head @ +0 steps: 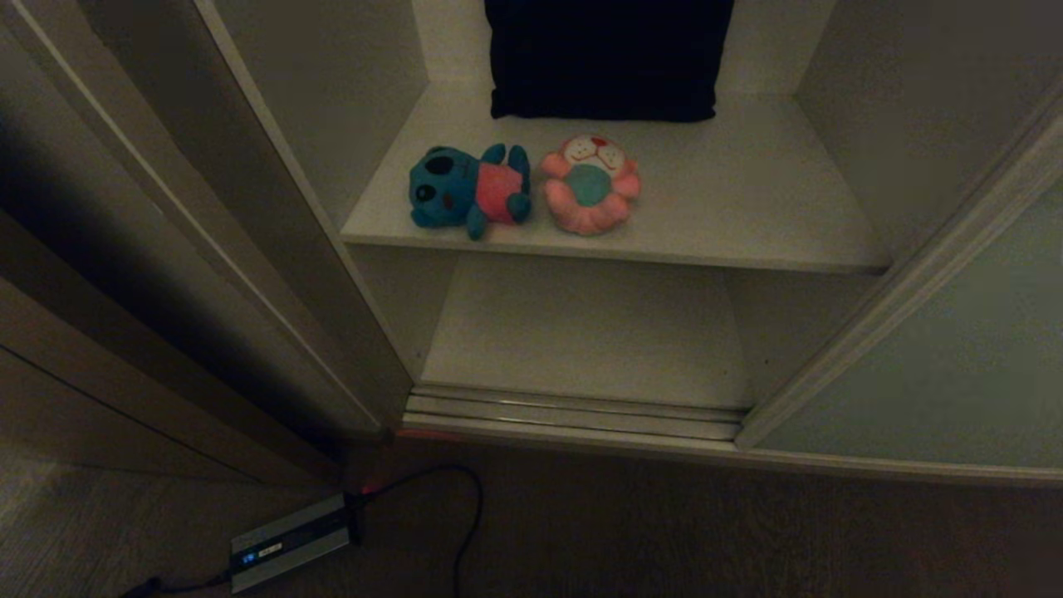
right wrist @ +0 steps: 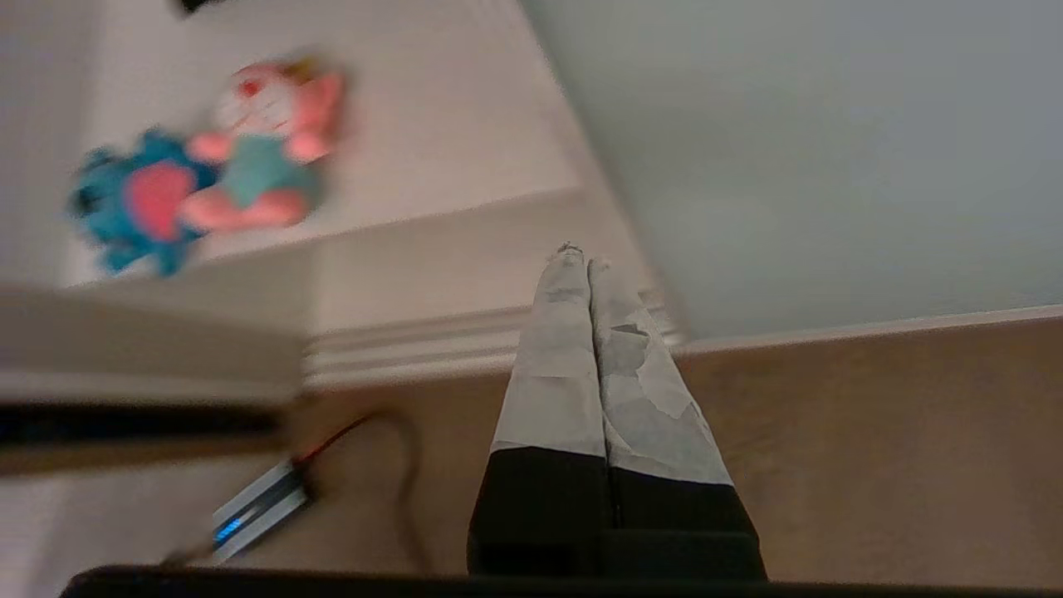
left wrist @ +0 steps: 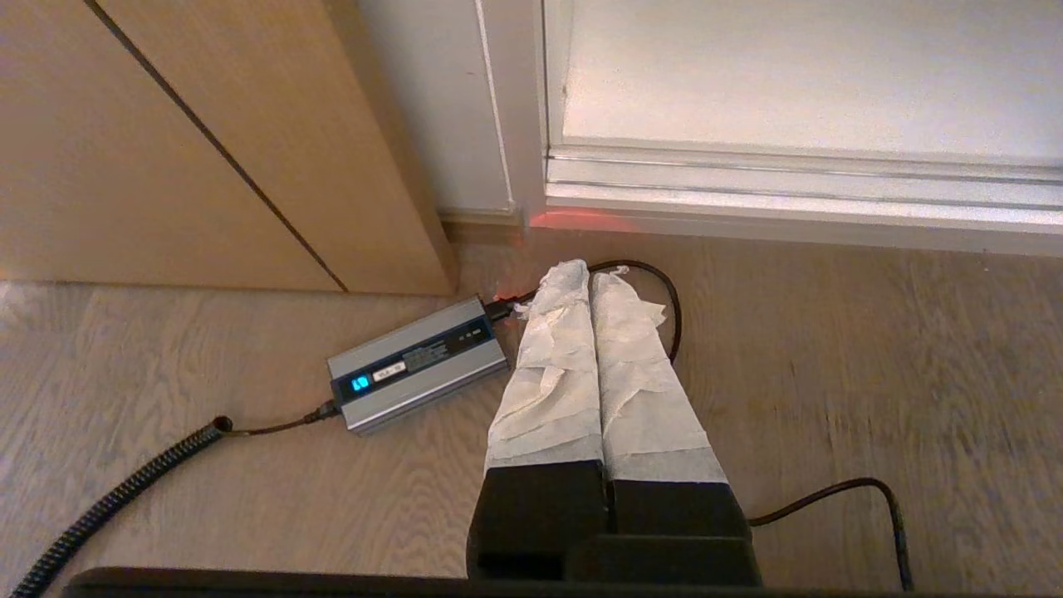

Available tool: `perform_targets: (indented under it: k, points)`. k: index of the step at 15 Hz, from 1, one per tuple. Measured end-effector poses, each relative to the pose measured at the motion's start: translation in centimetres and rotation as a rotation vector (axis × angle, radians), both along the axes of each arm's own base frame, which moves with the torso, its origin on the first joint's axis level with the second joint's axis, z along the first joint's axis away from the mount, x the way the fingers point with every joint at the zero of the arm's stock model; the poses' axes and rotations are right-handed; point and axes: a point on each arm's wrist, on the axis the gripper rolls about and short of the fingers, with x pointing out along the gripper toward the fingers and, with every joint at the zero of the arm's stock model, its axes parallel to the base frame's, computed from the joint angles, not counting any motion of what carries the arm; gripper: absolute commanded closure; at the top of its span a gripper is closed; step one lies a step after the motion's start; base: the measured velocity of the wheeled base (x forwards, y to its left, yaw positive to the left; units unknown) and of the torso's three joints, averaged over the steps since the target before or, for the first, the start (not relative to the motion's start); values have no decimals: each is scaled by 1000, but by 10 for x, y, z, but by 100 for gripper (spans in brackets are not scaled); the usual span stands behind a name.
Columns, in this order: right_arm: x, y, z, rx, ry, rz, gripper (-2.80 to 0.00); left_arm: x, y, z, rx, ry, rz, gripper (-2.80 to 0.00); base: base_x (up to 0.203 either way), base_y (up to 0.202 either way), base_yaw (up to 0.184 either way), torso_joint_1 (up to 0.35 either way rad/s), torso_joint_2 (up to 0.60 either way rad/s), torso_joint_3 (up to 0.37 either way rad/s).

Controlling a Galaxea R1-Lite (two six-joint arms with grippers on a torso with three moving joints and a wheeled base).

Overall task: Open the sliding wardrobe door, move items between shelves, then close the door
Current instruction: Close the door

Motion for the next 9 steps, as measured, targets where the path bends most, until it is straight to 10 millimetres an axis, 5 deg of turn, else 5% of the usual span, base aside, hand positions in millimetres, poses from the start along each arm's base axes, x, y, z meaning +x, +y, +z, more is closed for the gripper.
perform_targets:
  k: [9]
  points:
    - [54, -30, -14, 78, 76, 112, 0, 0, 0, 0, 0, 0, 0, 0, 0, 0, 0, 0, 0, 0]
